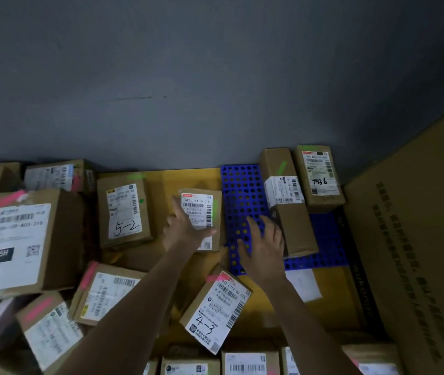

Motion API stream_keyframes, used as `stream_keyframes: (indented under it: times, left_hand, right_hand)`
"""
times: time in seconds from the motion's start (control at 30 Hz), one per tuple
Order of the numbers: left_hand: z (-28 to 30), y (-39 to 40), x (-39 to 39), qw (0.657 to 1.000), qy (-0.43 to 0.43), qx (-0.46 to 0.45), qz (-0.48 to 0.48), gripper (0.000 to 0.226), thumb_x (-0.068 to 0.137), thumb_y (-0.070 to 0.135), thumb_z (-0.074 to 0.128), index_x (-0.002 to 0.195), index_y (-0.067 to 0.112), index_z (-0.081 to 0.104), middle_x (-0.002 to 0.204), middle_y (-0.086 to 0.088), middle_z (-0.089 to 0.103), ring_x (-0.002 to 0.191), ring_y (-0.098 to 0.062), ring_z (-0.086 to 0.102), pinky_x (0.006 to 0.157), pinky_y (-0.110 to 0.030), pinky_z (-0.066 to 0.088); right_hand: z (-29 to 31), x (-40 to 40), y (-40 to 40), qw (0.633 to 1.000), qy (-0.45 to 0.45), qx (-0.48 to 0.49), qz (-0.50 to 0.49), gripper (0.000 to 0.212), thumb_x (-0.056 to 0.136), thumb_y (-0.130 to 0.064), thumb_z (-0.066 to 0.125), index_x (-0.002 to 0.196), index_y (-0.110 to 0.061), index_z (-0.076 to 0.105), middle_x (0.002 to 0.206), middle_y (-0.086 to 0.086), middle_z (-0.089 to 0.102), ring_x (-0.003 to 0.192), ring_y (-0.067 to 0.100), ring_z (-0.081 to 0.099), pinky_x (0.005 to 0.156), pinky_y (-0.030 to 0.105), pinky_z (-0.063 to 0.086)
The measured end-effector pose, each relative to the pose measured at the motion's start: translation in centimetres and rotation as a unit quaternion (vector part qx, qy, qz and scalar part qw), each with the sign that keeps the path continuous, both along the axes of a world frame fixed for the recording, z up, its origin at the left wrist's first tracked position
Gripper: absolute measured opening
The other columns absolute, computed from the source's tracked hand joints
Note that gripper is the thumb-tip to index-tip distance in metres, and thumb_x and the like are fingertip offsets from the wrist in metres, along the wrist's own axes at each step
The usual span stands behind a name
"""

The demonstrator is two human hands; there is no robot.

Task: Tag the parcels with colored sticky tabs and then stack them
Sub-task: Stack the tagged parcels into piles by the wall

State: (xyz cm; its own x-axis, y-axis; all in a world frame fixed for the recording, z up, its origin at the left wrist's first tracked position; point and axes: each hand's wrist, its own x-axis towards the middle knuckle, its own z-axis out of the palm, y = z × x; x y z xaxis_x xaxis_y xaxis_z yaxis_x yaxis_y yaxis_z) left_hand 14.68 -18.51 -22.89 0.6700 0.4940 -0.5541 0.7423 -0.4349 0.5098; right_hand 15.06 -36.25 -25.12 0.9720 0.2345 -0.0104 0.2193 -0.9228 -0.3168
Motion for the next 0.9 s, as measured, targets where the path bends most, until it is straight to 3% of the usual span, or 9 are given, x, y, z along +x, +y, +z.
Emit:
stream_keyframes:
  times: [0.23, 0.33, 0.4, 0.5, 0.57, 0.63, 0.73, 0.83, 0.9]
  left_hand:
    - [-0.3, -0.9, -1.2, 0.992, -0.092, 0.083, -0.02, 0.125, 0.065, 0.049, 0.082, 0.151, 0.026, -0.007, 0.15, -0.007, 0.032, 0.136, -0.035, 0.028, 0.104, -0.05, 0.034]
    - [-1.0, -0.1, -1.5, 0.993, -0.113, 0.036, 0.019, 0.13, 0.063, 0.048, 0.083, 0.151, 0.024, -0.009, 0.152, -0.005, 0.032, 0.14, -0.035, 0.021, 0.109, -0.052, 0.024]
    - [-1.3, 0.3, -1.9, 0.991, -0.135, 0.018, 0.017, 0.133, 0.06, 0.047, 0.085, 0.15, 0.023, -0.01, 0.151, -0.004, 0.033, 0.141, -0.033, 0.02, 0.111, -0.053, 0.019]
    - [-0.7, 0.6, -1.8, 0.981, -0.184, -0.003, 0.055, 0.128, 0.061, 0.041, 0.086, 0.152, 0.018, -0.001, 0.151, -0.006, 0.03, 0.141, -0.031, 0.018, 0.112, -0.054, 0.019]
    - [0.1, 0.3, -0.6, 0.971, -0.227, -0.043, 0.068, 0.118, 0.06, 0.041, 0.086, 0.15, 0.018, 0.012, 0.144, -0.002, 0.04, 0.136, -0.026, 0.032, 0.108, -0.051, 0.034]
    - [0.7, -0.7, 1.6, 0.958, -0.248, -0.12, 0.082, 0.1, 0.066, 0.031, 0.085, 0.143, 0.015, 0.023, 0.125, 0.005, 0.057, 0.119, -0.017, 0.055, 0.092, -0.038, 0.052]
    - [1.2, -2.6, 4.3, 0.948, -0.236, -0.206, 0.063, 0.074, 0.078, 0.015, 0.077, 0.135, 0.01, 0.029, 0.113, 0.01, 0.057, 0.114, -0.019, 0.06, 0.082, -0.025, 0.051]
    - [1.4, -2.2, 4.5, 0.971, -0.185, -0.153, 0.015, 0.072, 0.091, 0.029, 0.062, 0.146, 0.01, 0.02, 0.134, 0.005, 0.045, 0.128, -0.021, 0.045, 0.087, -0.02, 0.037]
    - [0.6, 0.5, 3.6, 0.984, -0.166, -0.052, 0.02, 0.072, 0.094, 0.038, 0.054, 0.15, 0.014, 0.017, 0.15, -0.004, 0.035, 0.135, -0.025, 0.037, 0.102, -0.031, 0.035]
  right_hand:
    - [0.1, 0.4, 0.5, 0.987, 0.128, 0.097, 0.005, 0.052, 0.095, -0.03, 0.054, 0.142, -0.014, 0.042, 0.143, 0.012, 0.04, 0.132, 0.031, 0.033, 0.107, 0.048, 0.035]
    - [0.7, 1.0, 2.6, 0.929, 0.308, 0.206, -0.017, 0.047, 0.101, -0.039, 0.039, 0.145, -0.023, 0.038, 0.138, -0.001, 0.047, 0.129, 0.02, 0.043, 0.103, 0.033, 0.037]
    - [1.7, 1.3, 4.0, 0.886, 0.378, 0.267, -0.043, 0.039, 0.102, -0.042, 0.034, 0.132, -0.026, 0.052, 0.122, -0.006, 0.059, 0.112, 0.015, 0.056, 0.089, 0.024, 0.045]
    - [3.3, 1.4, 5.3, 0.851, 0.366, 0.372, -0.065, 0.024, 0.103, -0.035, 0.036, 0.12, -0.033, 0.053, 0.101, -0.021, 0.055, 0.091, -0.012, 0.053, 0.069, 0.002, 0.039]
    - [3.9, 2.1, 5.3, 0.882, 0.257, 0.39, -0.059, 0.029, 0.103, -0.03, 0.039, 0.127, -0.028, 0.054, 0.11, -0.014, 0.053, 0.094, -0.017, 0.048, 0.073, -0.002, 0.036]
    - [3.9, 3.8, 4.9, 0.922, 0.141, 0.352, -0.074, 0.032, 0.103, -0.029, 0.04, 0.129, -0.018, 0.054, 0.118, 0.002, 0.053, 0.105, -0.002, 0.049, 0.082, 0.004, 0.036]
    - [3.5, 7.1, 3.8, 0.963, 0.137, 0.216, -0.082, 0.051, 0.101, -0.031, 0.041, 0.147, -0.009, 0.034, 0.141, 0.016, 0.041, 0.131, 0.03, 0.036, 0.103, 0.035, 0.033]
    - [3.3, 8.2, 3.0, 0.996, 0.066, 0.047, 0.038, 0.068, 0.095, -0.04, 0.049, 0.15, -0.009, 0.025, 0.153, 0.016, 0.025, 0.139, 0.034, 0.021, 0.111, 0.047, 0.026]
    - [2.5, 8.4, 2.8, 0.987, 0.02, -0.04, 0.153, 0.075, 0.086, -0.051, 0.058, 0.148, -0.016, 0.033, 0.153, 0.017, 0.027, 0.137, 0.038, 0.026, 0.109, 0.055, 0.028]
